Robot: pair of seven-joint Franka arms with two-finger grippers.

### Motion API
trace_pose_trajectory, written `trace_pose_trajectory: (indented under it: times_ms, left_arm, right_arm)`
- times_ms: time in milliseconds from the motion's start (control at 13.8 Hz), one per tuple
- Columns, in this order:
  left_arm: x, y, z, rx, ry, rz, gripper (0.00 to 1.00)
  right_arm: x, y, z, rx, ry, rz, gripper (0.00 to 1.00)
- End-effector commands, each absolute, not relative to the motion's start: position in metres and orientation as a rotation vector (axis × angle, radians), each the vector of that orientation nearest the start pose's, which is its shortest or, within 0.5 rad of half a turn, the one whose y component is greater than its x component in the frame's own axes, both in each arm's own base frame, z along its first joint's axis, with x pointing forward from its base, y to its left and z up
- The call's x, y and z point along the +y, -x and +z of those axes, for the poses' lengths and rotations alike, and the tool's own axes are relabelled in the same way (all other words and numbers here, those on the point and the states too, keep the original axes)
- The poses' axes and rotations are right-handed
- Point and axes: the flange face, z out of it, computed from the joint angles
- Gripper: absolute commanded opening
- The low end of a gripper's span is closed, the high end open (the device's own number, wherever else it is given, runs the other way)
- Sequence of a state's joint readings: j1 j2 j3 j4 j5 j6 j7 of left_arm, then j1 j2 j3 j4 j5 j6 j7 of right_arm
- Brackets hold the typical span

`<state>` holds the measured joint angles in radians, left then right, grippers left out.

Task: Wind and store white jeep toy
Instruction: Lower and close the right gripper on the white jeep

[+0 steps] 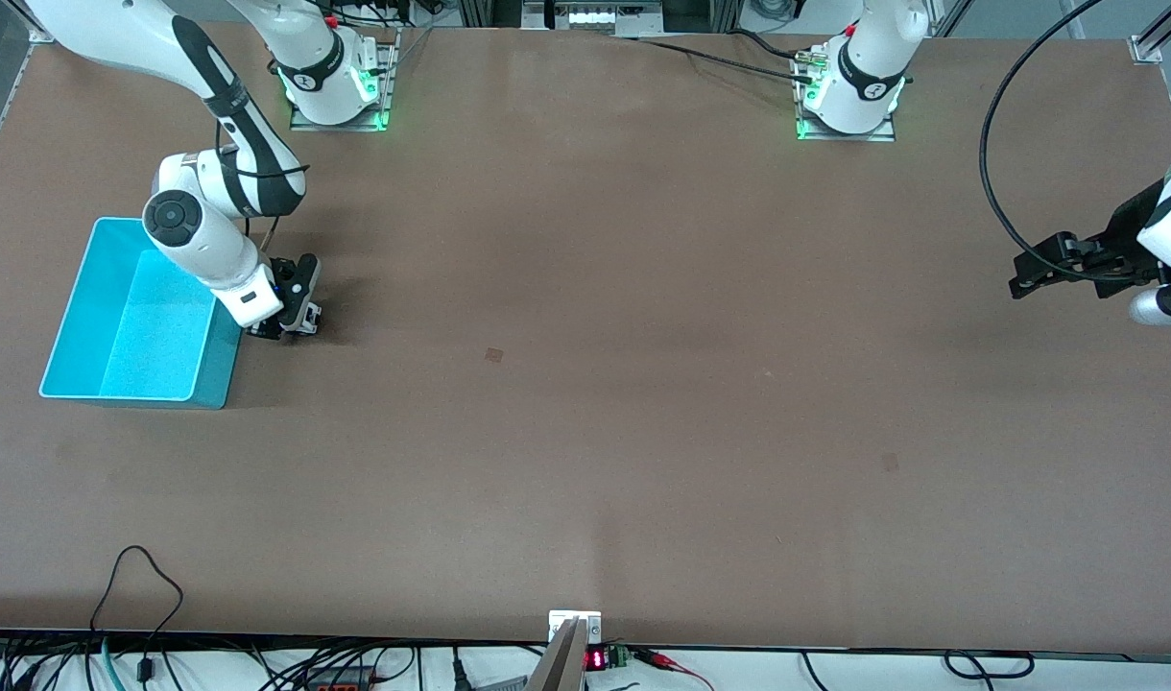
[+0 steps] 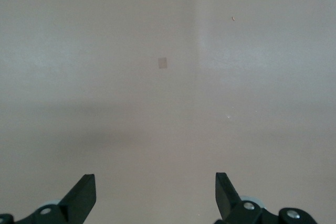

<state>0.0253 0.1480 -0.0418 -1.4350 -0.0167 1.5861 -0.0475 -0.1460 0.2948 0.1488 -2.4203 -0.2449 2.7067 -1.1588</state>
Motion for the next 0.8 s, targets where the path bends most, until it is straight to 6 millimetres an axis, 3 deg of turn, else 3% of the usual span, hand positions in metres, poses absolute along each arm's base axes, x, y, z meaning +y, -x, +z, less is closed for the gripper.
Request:
trace_pose_trajectory:
  times_ms: [0,217,434,723]
  left_arm:
    - [-0.009,-0.594,0.612,-0.047,3.179,0.006,1.00]
    - [-0.007,-0.594,0.612,-0.051,3.178,0.006,1.00]
    - [-0.006,-0.595,0.612,-0.054,3.176,0.004,1.00]
    - [-0.005,-0.596,0.611,-0.059,3.174,-0.004,1.00]
  right_arm:
    - [0.011,-0.489,0.190,-2.039,2.463,0.051,0.00]
    - [0.009,-0.493,0.221,-1.947,2.576,0.044,0.00]
    - [0.025,-0.494,0.268,-1.802,2.731,0.045,0.00]
    - [0.026,-0.490,0.327,-1.555,2.933,0.063,0.00]
